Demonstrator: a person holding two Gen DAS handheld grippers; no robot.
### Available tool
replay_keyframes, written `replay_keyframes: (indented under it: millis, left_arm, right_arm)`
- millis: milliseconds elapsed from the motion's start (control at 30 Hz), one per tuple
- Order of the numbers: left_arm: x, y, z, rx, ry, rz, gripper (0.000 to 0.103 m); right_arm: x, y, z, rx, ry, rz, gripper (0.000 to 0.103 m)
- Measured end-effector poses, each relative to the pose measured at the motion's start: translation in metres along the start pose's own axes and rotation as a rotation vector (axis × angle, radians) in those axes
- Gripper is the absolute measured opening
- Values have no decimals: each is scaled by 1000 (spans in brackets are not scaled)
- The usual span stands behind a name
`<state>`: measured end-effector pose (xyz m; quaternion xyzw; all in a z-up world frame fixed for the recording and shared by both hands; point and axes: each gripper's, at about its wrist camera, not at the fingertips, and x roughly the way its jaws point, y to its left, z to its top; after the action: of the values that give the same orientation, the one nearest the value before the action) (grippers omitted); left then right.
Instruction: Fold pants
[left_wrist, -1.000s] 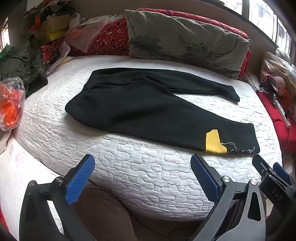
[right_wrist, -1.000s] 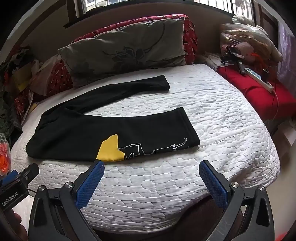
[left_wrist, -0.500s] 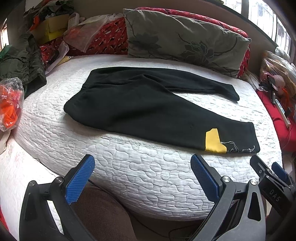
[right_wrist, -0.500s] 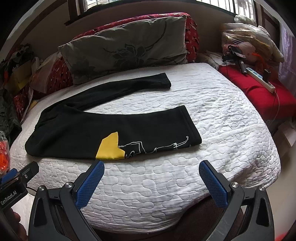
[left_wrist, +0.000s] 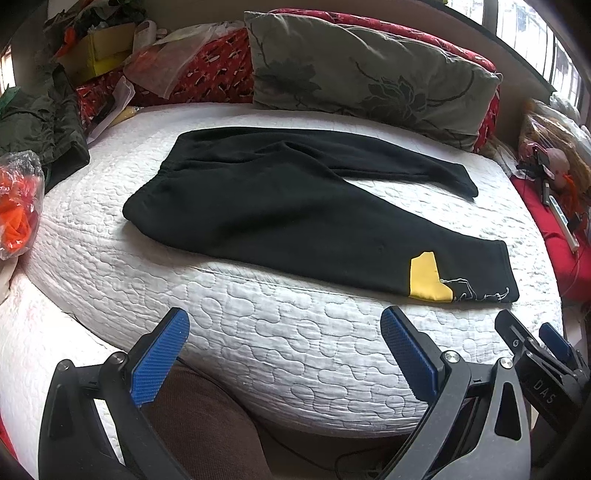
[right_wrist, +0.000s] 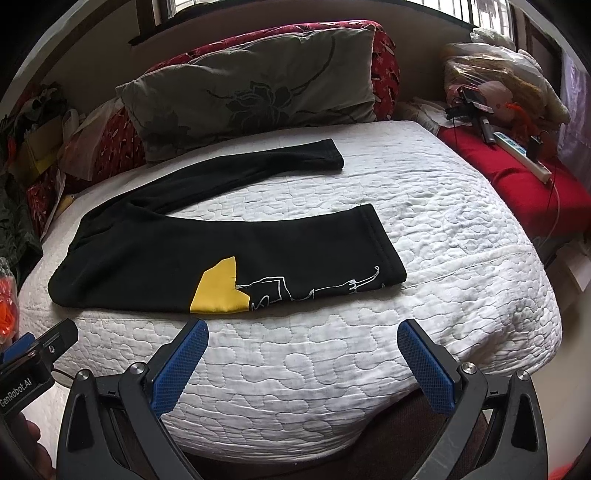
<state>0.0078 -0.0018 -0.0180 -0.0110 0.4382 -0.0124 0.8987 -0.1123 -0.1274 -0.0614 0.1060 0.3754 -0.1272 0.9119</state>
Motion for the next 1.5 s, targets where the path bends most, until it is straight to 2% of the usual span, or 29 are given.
replay_keyframes:
  millis: [1500]
  left_arm:
    - [3,6,0,-25,27,1,103]
  right_arm:
    - [-2,1,0,-9,-2,-10,103]
